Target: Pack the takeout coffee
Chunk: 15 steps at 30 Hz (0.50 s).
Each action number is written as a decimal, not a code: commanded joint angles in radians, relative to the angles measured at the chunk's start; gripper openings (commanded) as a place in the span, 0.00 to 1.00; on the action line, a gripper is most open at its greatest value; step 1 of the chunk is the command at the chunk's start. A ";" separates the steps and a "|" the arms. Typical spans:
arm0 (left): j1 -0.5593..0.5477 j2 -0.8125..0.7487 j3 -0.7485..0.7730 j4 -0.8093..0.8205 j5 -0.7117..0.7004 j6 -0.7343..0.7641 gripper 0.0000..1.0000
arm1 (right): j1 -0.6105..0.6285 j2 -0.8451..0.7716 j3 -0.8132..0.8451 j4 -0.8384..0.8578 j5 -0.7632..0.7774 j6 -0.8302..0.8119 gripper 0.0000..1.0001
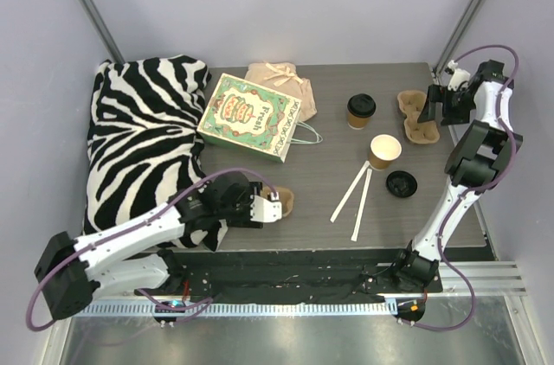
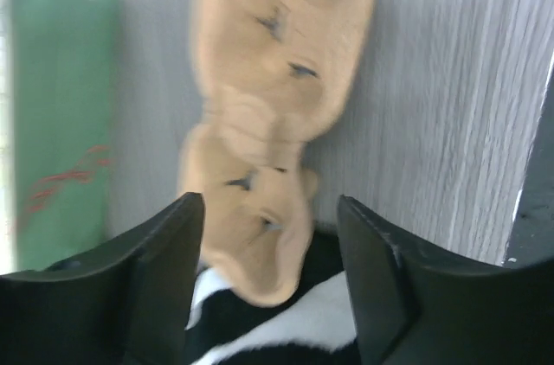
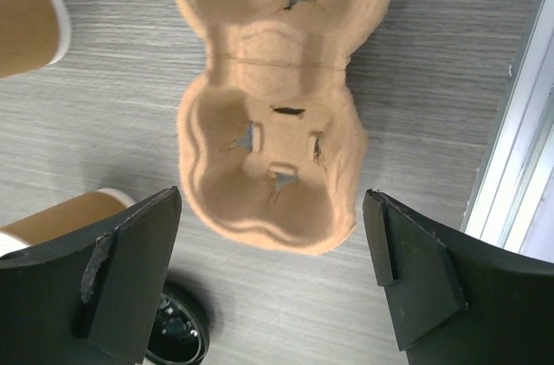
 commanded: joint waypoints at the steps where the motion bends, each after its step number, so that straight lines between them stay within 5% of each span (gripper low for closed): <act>1: -0.002 -0.096 0.159 -0.075 0.039 -0.094 0.73 | -0.005 -0.119 0.077 -0.038 -0.027 -0.020 0.96; 4: -0.002 -0.050 0.271 -0.066 -0.042 -0.192 0.77 | -0.005 -0.156 0.087 -0.046 -0.038 -0.014 0.96; 9: -0.002 0.269 0.555 -0.047 -0.286 -0.366 0.82 | -0.004 -0.231 0.097 -0.044 -0.090 0.047 0.97; 10: -0.002 0.310 0.604 -0.064 -0.308 -0.378 0.99 | -0.004 -0.243 0.097 -0.047 -0.111 0.058 0.97; 15: -0.008 0.498 0.727 0.004 -0.368 -0.446 1.00 | 0.001 -0.299 0.078 -0.058 -0.160 0.095 0.98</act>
